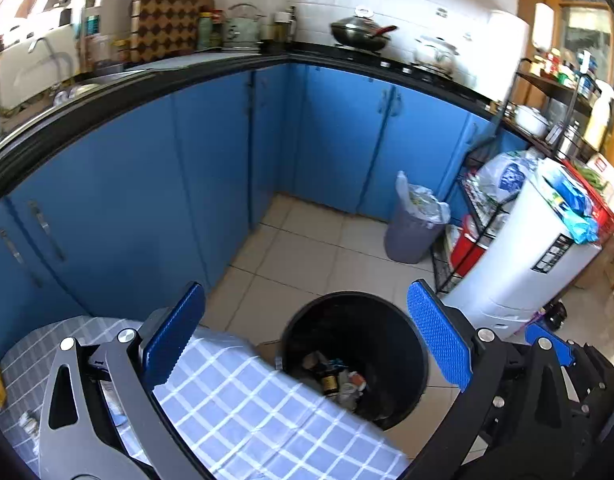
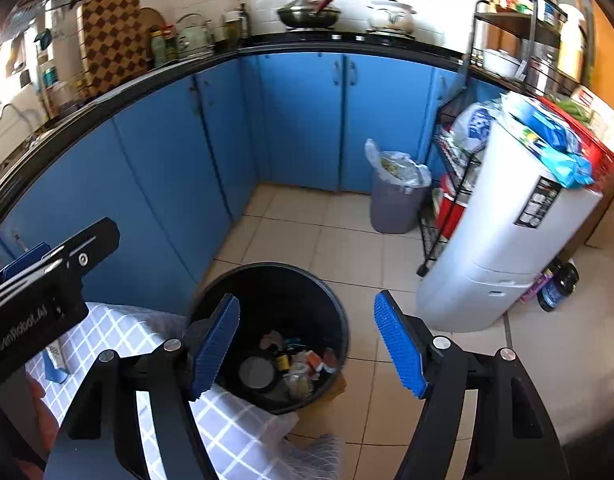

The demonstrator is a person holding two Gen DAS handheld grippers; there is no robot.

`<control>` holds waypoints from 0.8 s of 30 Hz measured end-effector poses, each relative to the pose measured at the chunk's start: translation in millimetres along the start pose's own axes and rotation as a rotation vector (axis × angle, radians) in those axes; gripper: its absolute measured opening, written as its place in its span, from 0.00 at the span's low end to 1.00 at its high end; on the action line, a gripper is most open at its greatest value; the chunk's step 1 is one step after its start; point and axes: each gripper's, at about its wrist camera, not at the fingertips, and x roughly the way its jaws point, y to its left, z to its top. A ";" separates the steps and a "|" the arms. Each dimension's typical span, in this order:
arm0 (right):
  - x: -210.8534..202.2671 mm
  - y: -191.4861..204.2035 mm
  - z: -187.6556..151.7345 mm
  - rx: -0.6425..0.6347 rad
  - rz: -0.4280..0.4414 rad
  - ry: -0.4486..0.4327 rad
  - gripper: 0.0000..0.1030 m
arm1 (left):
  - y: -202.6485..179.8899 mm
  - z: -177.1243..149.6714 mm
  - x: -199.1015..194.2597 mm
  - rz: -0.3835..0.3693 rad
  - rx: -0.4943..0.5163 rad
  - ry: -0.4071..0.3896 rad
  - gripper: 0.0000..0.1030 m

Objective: Collect trash

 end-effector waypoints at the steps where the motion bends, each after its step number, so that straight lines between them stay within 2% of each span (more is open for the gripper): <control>1: 0.4 8.1 1.1 -0.011 0.011 -0.001 0.66 | 7.5 -0.9 -3.4 0.013 -0.009 -0.002 0.96; 8: 4.5 81.2 -3.9 -0.119 0.132 0.007 0.66 | 75.6 -19.4 -29.7 0.150 -0.076 0.006 0.96; 11: 5.7 121.2 -13.7 -0.198 0.187 0.018 0.66 | 115.7 -36.0 -45.2 0.218 -0.138 0.014 0.96; 18: 5.4 202.7 -45.9 -0.340 0.316 0.067 0.66 | 195.5 -76.6 -85.7 0.369 -0.253 0.040 0.96; 24: -11.1 251.8 -86.6 -0.460 0.408 0.102 0.66 | 238.2 -117.1 -126.2 0.475 -0.326 0.057 0.96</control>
